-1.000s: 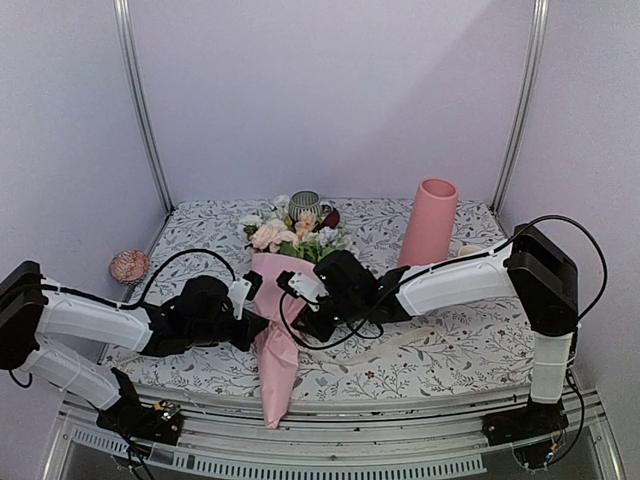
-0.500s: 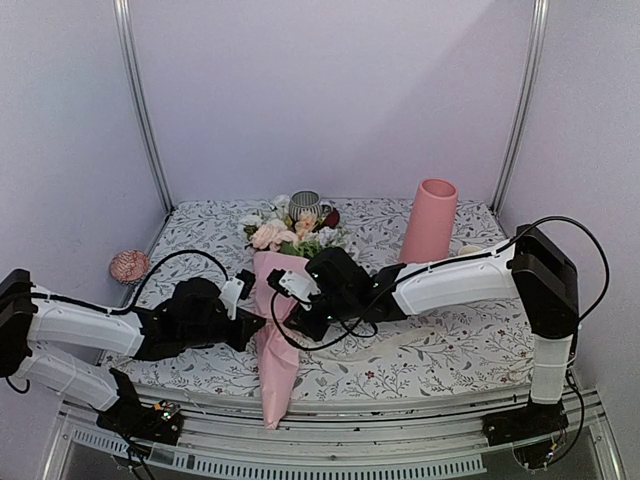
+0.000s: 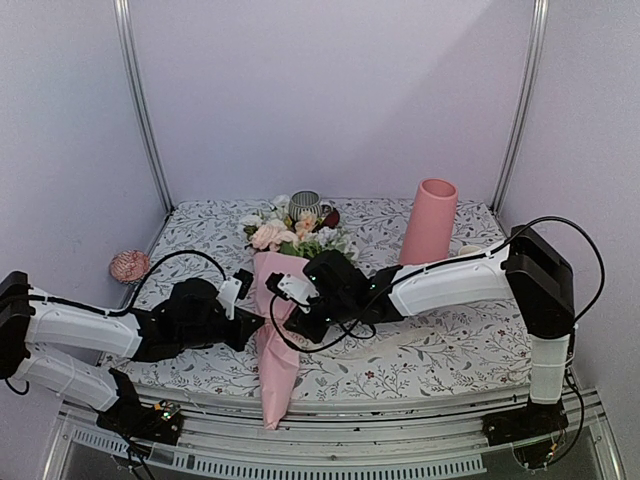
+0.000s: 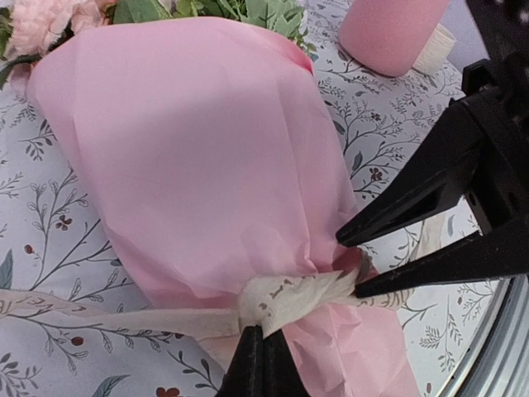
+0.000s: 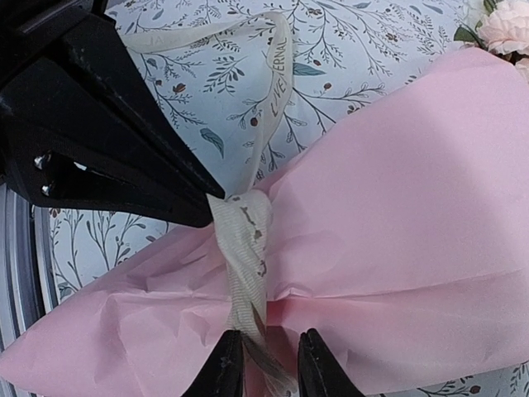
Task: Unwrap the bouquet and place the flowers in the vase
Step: Untie the half-tied ribbon from the tied bouquet.
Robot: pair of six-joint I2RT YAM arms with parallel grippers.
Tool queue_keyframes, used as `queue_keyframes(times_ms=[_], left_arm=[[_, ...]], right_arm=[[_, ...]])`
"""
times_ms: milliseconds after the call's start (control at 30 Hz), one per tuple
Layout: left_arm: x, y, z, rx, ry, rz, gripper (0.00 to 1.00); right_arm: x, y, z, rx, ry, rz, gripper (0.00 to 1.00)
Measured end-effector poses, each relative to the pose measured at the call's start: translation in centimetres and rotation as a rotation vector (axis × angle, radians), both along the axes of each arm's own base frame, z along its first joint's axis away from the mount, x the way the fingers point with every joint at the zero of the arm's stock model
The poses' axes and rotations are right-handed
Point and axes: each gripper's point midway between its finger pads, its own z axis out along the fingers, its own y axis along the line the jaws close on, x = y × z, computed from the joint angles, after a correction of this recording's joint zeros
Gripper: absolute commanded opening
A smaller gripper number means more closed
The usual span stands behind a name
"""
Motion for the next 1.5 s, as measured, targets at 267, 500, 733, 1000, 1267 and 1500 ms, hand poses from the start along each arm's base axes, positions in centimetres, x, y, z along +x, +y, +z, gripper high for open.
queue_keyframes(times_ms=[267, 500, 733, 1000, 1267, 1500], left_arm=[[0.5, 0.7, -0.1, 0.008, -0.002, 0.054, 0.0], [0.7, 1.6, -0.9, 0.024, 0.013, 0.101, 0.0], [0.3, 2.3, -1.5, 0.032, 0.026, 0.12, 0.0], [0.0, 2.6, -1.8, 0.031, 0.035, 0.124, 0.0], [-0.3, 2.6, -1.5, 0.012, 0.035, 0.113, 0.2], [-0.3, 2.6, -0.3, -0.015, 0.014, 0.11, 0.42]], right_arm=[[-0.3, -0.2, -0.3, 0.013, 0.011, -0.003, 0.09], [-1.3, -3.0, -1.0, 0.01, 0.022, -0.04, 0.05], [-1.7, -5.8, 0.3, 0.061, 0.012, -0.119, 0.05], [-2.3, -8.3, -1.8, 0.051, 0.048, -0.192, 0.1], [-2.7, -9.5, -2.0, 0.056, 0.066, -0.221, 0.22], [-2.6, -9.8, 1.1, 0.129, 0.026, -0.233, 0.28]])
